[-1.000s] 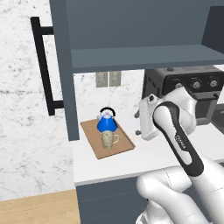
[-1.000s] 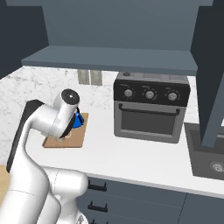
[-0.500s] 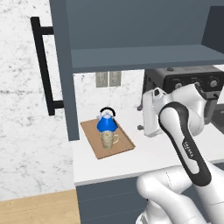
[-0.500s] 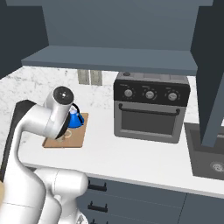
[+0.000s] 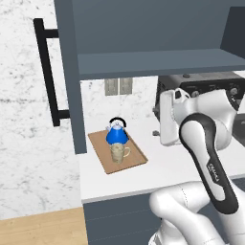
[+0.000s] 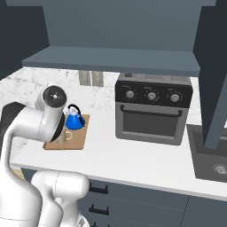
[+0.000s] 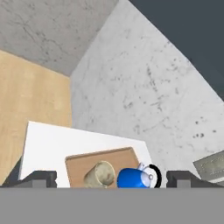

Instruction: Pick the kettle from the counter and place it on the tray. Then pick the mug from the cabinet and place it on the tray. Then close the cabinet doors.

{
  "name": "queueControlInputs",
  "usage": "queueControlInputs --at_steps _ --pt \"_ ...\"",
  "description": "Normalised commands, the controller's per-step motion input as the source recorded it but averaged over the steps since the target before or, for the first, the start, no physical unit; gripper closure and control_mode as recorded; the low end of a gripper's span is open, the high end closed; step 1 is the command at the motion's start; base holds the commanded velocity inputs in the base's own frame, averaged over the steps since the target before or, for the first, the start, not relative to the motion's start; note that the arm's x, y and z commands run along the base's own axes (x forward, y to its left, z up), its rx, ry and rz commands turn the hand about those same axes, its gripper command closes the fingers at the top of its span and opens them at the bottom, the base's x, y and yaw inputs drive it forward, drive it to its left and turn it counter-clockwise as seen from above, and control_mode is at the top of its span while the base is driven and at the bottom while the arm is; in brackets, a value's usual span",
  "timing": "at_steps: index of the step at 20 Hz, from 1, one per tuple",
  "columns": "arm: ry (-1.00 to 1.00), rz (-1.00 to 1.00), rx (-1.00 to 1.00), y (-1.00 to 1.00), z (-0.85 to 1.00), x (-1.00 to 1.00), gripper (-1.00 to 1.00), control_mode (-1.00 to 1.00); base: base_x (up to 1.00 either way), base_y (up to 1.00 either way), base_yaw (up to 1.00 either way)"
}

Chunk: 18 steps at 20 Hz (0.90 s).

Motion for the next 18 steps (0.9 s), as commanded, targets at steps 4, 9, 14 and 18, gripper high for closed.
queueControlInputs --at_steps 4,9,14,18 --pt "-0.29 0.02 0.00 0.12 0.36 -0.31 -1.00 -1.00 0.00 0.00 0.00" --pt "-0.33 0.02 0.00 0.26 0.31 -0.46 -1.00 -1.00 0.00 0.00 0.00" --pt "-0.05 0.03 0.00 0.47 0.22 -0.48 -1.00 -1.00 0.00 0.00 0.00" --pt "-0.10 0.17 0.00 0.45 0.26 -0.59 -1.00 -1.00 0.00 0.00 0.00"
